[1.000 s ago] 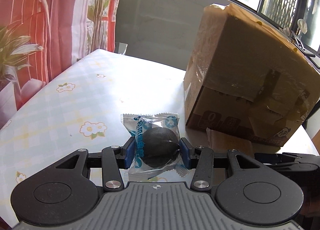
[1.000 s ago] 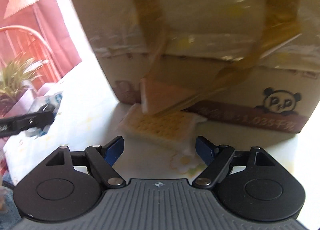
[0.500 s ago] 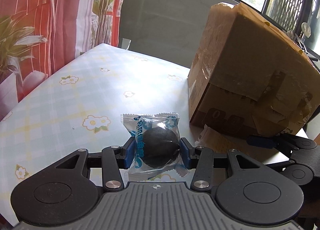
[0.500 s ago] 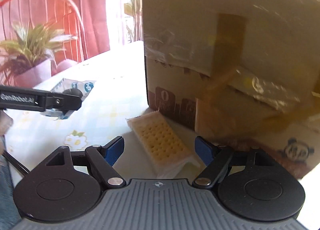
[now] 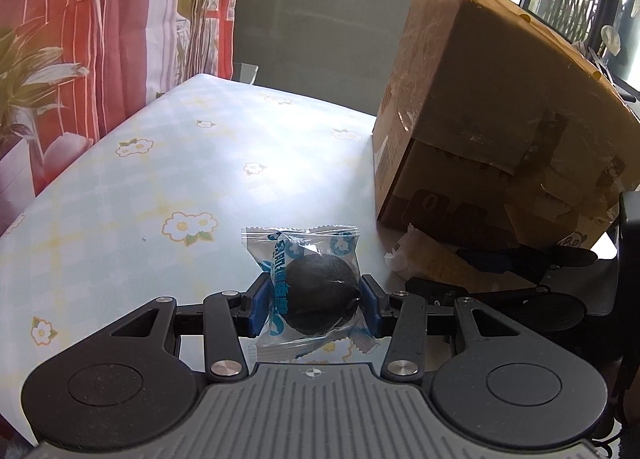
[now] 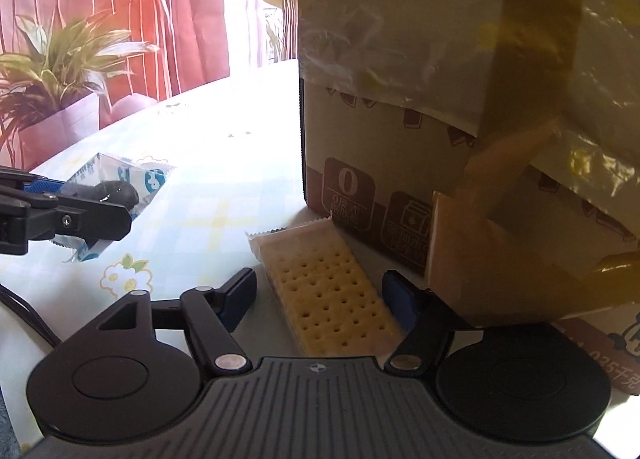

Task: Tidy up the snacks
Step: 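Grasp the blue-wrapped round snack with the left tool while the right tool grasps the cracker packet, then lift both snacks and carry them over the floor box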

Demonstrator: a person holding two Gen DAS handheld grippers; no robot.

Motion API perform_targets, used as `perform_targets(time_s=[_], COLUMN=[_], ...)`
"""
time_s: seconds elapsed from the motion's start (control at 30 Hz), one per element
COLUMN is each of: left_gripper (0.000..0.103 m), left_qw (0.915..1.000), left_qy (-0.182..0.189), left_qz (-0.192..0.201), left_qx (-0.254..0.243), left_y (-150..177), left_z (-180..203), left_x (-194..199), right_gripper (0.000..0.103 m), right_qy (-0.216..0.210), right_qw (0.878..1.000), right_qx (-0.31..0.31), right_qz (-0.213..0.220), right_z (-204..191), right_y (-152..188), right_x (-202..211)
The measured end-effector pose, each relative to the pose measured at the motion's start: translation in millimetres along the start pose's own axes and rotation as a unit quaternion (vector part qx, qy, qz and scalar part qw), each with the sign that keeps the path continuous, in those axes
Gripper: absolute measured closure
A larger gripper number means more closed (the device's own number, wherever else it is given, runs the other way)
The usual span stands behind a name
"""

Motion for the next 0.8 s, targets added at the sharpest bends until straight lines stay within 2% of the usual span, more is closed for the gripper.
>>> perform_targets(time_s=[0.07,0.17,0.53,0.8], left_gripper=[0.054,0.054,0.054,0.054], left_qw=[1.0,0.9999,0.9988,0.997], left_qy=[-0.001,-0.001,0.005,0.01], left_qz=[-0.003,-0.006,-0.011,-0.016], left_qx=[-0.005,-0.013,-0.047,-0.075], left_y=[1,2,6,9], left_z=[2,6,22,38], left_x=[0,1,9,12], right_gripper=[0.045,0.048,0.053,0.053], right_qy=[0.001,0.006,-0.007,0.003], right_qw=[1.0,1.0,0.996,0.993], right_qx=[-0.002,-0.014,-0.087,-0.102], right_qz=[0.001,0.003,0.033,0.051], right_z=[-1,-2,-1,4], right_y=[2,7,34,52], right_x=[4,10,47,74])
Point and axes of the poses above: each gripper's, at about its wrist camera, not at the fingertips, and x roughly against the way its jaws point, z to its right, y to its underside, the point moved 3 cm from there along -x, roughly the way its jaws point, and after that the axes turned 13 degrees about -y, right-handed, at the moved point
